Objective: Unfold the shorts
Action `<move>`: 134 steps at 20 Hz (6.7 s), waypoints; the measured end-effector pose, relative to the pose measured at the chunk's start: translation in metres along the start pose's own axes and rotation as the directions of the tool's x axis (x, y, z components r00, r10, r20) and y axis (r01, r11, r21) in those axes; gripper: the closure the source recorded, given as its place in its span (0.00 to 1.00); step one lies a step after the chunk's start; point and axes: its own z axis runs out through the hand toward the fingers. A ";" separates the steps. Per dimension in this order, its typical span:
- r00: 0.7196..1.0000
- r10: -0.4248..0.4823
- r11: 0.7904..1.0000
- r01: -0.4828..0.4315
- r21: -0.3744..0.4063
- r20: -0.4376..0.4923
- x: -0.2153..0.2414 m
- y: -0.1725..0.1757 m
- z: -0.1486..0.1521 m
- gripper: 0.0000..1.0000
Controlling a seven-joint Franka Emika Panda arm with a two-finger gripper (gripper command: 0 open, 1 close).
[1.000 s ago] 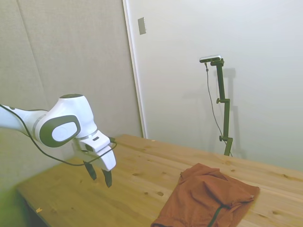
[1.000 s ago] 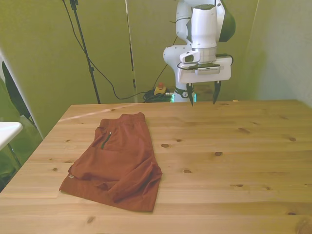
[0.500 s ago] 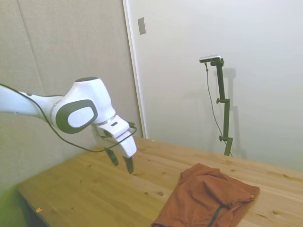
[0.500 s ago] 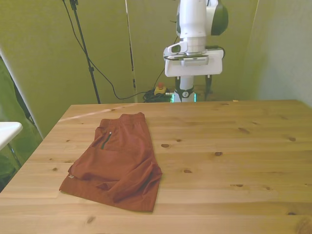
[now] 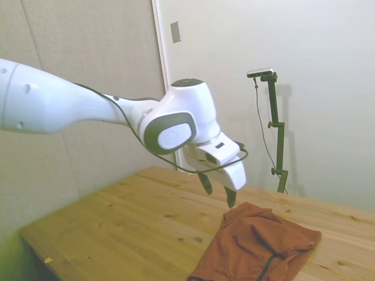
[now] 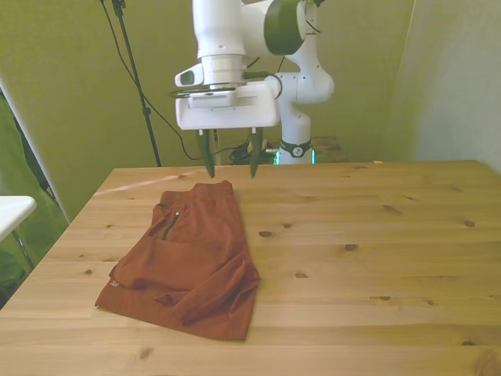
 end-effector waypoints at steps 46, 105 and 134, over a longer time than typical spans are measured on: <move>0.968 0.239 0.971 -0.238 -0.027 0.075 0.156 0.043 0.150 1.00; 0.956 -0.294 0.950 0.290 -0.114 -0.022 -0.199 -0.242 0.084 0.00; 0.943 -0.332 0.874 0.312 -0.373 0.011 -0.014 -0.034 0.147 0.00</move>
